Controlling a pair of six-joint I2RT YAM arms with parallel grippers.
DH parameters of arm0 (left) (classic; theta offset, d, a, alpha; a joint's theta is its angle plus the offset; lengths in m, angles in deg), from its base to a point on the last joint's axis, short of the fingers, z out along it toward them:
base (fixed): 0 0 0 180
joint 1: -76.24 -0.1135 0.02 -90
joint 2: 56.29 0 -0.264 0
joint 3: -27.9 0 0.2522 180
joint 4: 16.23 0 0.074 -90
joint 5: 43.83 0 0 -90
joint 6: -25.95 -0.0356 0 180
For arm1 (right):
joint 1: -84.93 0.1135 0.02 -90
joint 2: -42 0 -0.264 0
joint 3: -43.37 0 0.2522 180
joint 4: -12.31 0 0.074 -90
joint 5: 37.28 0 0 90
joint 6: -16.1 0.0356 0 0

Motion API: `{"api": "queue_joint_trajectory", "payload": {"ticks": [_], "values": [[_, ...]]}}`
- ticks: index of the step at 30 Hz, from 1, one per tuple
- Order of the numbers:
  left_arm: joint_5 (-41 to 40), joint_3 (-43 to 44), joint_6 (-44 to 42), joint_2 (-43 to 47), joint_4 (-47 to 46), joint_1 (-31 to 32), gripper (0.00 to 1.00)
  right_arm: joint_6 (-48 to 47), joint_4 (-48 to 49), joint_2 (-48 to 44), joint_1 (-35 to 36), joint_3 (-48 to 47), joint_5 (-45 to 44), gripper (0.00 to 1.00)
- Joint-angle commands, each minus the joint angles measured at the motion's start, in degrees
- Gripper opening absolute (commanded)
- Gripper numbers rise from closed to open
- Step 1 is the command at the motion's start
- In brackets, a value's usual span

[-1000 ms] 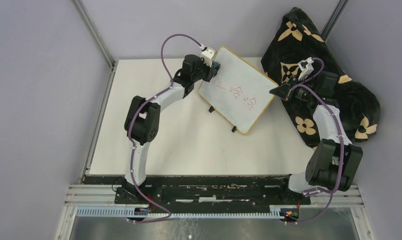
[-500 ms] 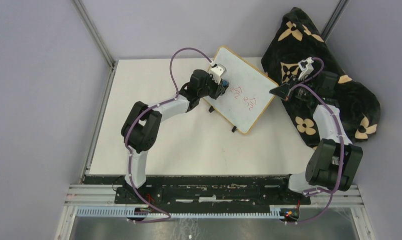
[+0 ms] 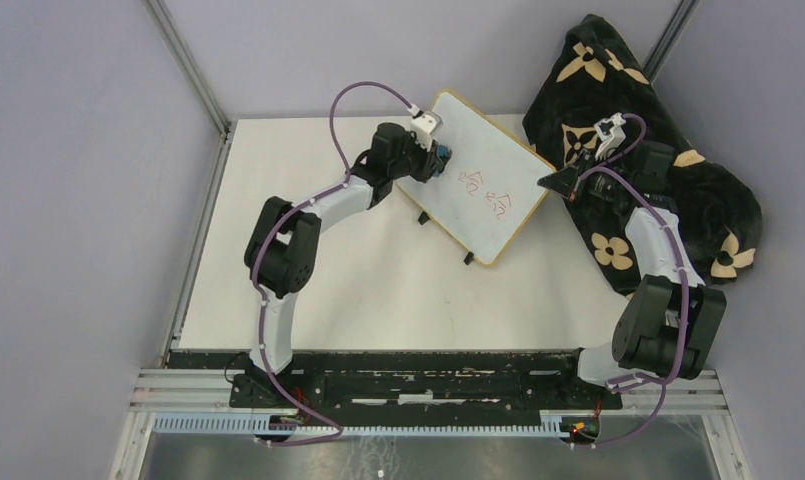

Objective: Erase the whiteboard

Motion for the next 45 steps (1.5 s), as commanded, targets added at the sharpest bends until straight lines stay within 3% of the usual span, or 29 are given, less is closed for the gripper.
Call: {"api": "queue_joint_trajectory", "payload": {"ticks": [1, 8, 23, 38, 45], "values": [[-2.6, 5.4, 1.6, -2.0, -1.8, -5.5, 0.03, -3.7, -3.5, 1.3, 1.1, -0.3, 0.6, 0.01], [-1.6, 7.4, 2.5, -3.1, -1.0, -8.2, 0.03, -3.7, -3.5, 1.6, 1.2, -0.5, 0.5, 0.01], [-0.3, -1.3, 4.1, 2.1, -5.2, -5.6, 0.03, -3.7, -3.5, 1.7, 1.5, -0.5, 0.5, 0.01], [2.1, -7.0, 5.9, 5.7, -6.9, 2.6, 0.03, -3.8, -3.6, 1.2, 1.8, -0.3, 0.4, 0.01], [-0.3, -4.7, 4.5, 4.6, -5.1, 3.1, 0.03, -3.8, -3.8, 1.1, 2.0, -0.2, 0.4, 0.01]]}}
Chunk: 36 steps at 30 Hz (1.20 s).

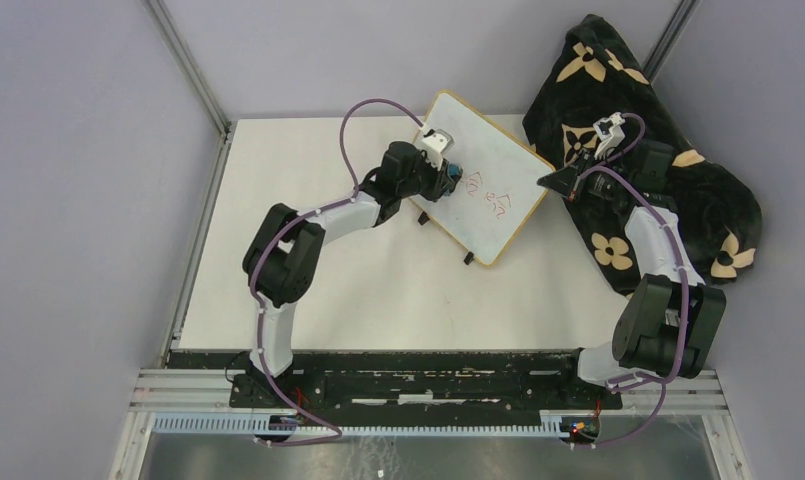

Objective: Erase the whiteboard

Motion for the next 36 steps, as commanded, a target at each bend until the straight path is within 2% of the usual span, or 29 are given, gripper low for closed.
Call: {"api": "queue_joint_trajectory", "payload": {"ticks": [1, 13, 19, 36], "values": [[-0.1, 2.5, 0.5, 1.3, -1.0, -0.7, 0.03, -3.6, -3.9, 0.8, 1.6, 0.2, 0.3, 0.01], [-2.2, 11.6, -1.0, -5.2, 2.2, -7.8, 0.03, -3.8, -4.0, 1.1, 1.8, 0.1, 0.3, 0.01], [-2.0, 14.3, -1.4, -6.9, 3.5, -8.6, 0.03, -3.9, -4.0, 1.3, 1.9, 0.0, 0.2, 0.01], [2.6, 1.4, 2.1, 0.8, -1.3, -1.7, 0.03, -4.1, -4.4, 1.4, 2.1, -0.2, 0.0, 0.01]]}}
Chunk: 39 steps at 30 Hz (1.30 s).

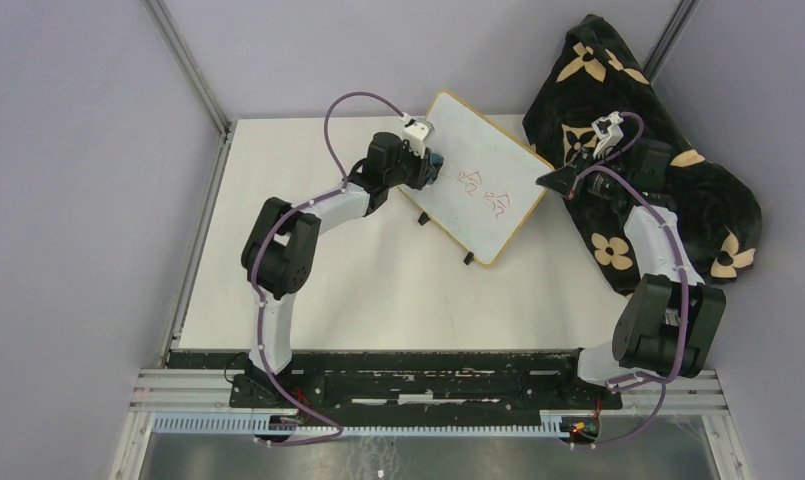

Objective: Erase the whiteboard

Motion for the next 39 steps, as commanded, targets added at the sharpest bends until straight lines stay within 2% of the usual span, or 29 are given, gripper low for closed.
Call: {"api": "queue_joint_trajectory", "payload": {"ticks": [1, 7, 16, 20, 27, 39], "values": [[3.7, -1.7, 2.3, 3.9, -1.8, 3.7, 0.03, -4.1, -4.4, 1.3, 1.7, 0.1, 0.4, 0.01], [1.6, -0.4, 1.0, 3.3, -1.2, 4.0, 0.03, -4.1, -4.6, 1.4, 1.7, -0.1, 0.4, 0.01], [-0.3, 9.7, -0.9, -3.6, 3.9, -4.0, 0.03, -4.3, -4.7, 1.5, 1.7, -0.3, 0.4, 0.01], [-0.4, 12.2, -1.1, -4.7, 5.4, -5.0, 0.03, -4.3, -4.6, 1.8, 1.7, -0.4, 0.5, 0.01], [1.1, 11.8, 0.2, -4.8, 5.2, -4.6, 0.03, -4.5, -4.7, 1.6, 1.8, -0.4, 0.5, 0.01], [3.0, 0.2, 2.5, 0.9, 0.7, 3.0, 0.03, -4.4, -4.7, 1.8, 1.9, -0.4, 0.5, 0.01]]}}
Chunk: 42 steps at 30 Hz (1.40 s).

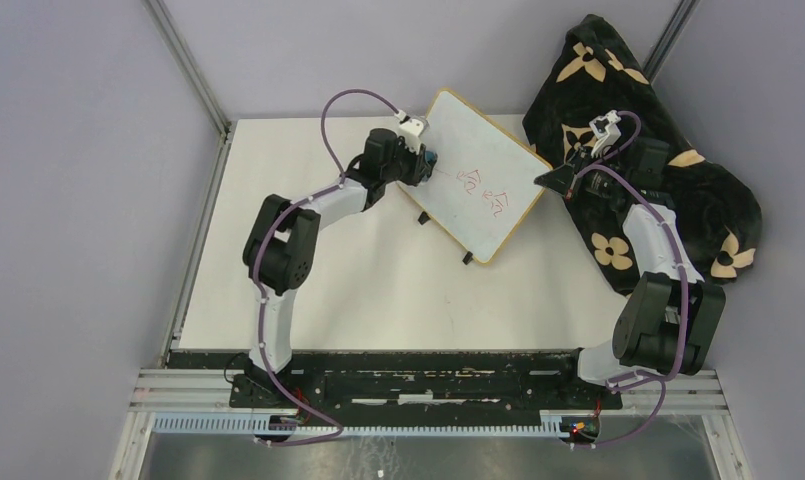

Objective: Erase the whiteboard

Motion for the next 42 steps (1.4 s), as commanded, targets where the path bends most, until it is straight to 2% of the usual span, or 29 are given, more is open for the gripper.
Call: {"api": "queue_joint_trajectory", "payload": {"ticks": [1, 9, 13, 21, 30, 35, 42], "values": [[3.3, -4.0, 2.9, 3.5, -2.4, 5.8, 0.03, -4.4, -4.2, 1.2, 1.3, 0.2, 0.7, 0.01], [4.9, -3.9, 5.6, 5.7, -2.7, 9.3, 0.03, -4.4, -4.2, 1.2, 1.6, 0.3, 0.6, 0.01], [2.5, -2.4, 3.7, 5.2, -1.1, 8.9, 0.03, -4.3, -4.2, 1.0, 1.6, 0.4, 0.5, 0.01], [0.8, -1.8, 1.5, 2.6, -0.3, 1.9, 0.03, -4.5, -4.1, 1.3, 1.7, 0.4, 0.4, 0.01], [-0.7, 5.1, 0.0, -1.4, 2.4, -2.9, 0.03, -4.5, -4.2, 1.6, 2.1, 0.1, 0.4, 0.01], [0.9, 7.5, 0.4, -2.4, 3.7, -2.6, 0.03, -4.8, -4.6, 1.4, 2.1, 0.2, 0.1, 0.01], [1.6, 4.7, 1.2, 0.5, 3.0, 1.7, 0.03, -4.8, -4.6, 1.6, 2.1, 0.2, 0.1, 0.01]]}}
